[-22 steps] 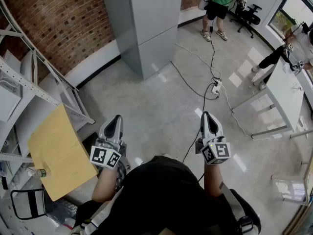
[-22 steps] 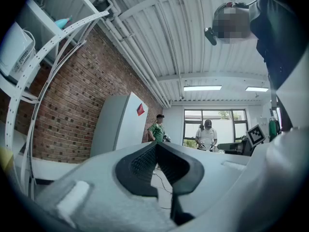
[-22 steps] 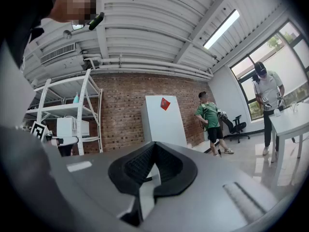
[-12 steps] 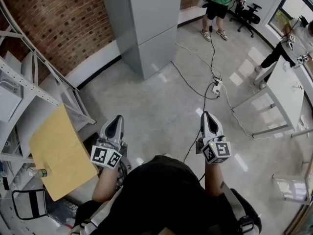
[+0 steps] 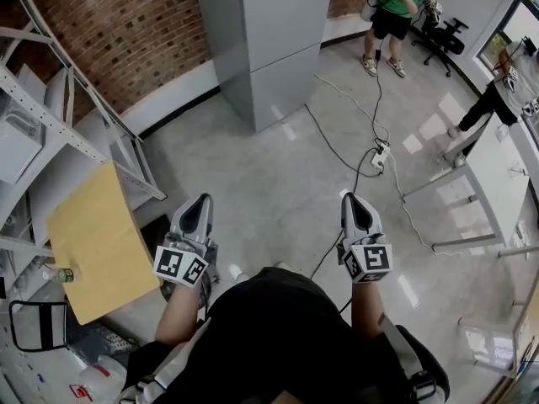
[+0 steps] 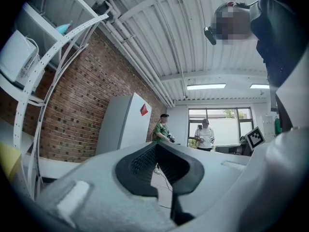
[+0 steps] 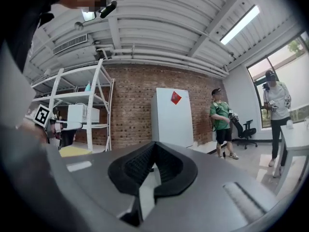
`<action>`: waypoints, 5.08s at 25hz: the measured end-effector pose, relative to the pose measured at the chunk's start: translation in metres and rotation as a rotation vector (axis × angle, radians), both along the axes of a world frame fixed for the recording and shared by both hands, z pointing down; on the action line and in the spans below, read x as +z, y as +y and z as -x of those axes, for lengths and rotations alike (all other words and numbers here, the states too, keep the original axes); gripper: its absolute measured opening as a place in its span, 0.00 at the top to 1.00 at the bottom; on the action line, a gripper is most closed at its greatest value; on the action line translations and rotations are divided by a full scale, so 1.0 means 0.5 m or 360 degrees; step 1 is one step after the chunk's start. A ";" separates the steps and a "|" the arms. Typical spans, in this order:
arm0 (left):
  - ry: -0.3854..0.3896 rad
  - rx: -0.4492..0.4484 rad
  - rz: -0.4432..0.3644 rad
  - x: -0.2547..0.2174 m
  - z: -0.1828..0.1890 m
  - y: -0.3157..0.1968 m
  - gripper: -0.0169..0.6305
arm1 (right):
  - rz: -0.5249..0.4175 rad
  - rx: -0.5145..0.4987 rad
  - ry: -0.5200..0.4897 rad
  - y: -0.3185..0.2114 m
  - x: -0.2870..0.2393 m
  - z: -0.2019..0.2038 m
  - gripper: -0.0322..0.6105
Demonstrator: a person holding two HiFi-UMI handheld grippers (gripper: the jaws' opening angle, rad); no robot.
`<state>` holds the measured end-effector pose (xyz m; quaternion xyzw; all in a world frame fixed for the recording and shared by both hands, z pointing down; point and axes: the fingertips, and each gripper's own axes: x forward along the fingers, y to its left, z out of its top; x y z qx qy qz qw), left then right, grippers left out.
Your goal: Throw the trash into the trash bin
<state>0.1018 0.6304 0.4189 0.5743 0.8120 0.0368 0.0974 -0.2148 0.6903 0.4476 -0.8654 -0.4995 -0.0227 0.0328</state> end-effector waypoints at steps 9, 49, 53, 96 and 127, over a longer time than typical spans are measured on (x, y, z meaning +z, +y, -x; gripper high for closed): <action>0.0019 -0.0378 -0.0036 0.007 -0.054 -0.082 0.97 | -0.0002 -0.0397 0.0004 0.068 0.010 -0.115 0.94; -0.0023 -0.1539 0.0045 -0.011 -0.316 -0.784 0.97 | 0.0242 -0.1825 0.0018 -0.401 -0.074 -0.768 0.94; -0.0014 -0.1651 0.0021 -0.014 -0.333 -0.878 0.97 | 0.0151 -0.1915 0.0097 -0.488 -0.072 -0.827 0.94; -0.0062 -0.2457 -0.0025 0.040 -0.675 -0.986 0.97 | -0.0084 -0.2538 0.0217 -0.547 -0.002 -1.413 0.94; -0.0061 -0.2144 -0.0161 0.123 -1.035 -1.229 0.97 | -0.0068 -0.2508 -0.0095 -0.891 0.111 -1.736 0.77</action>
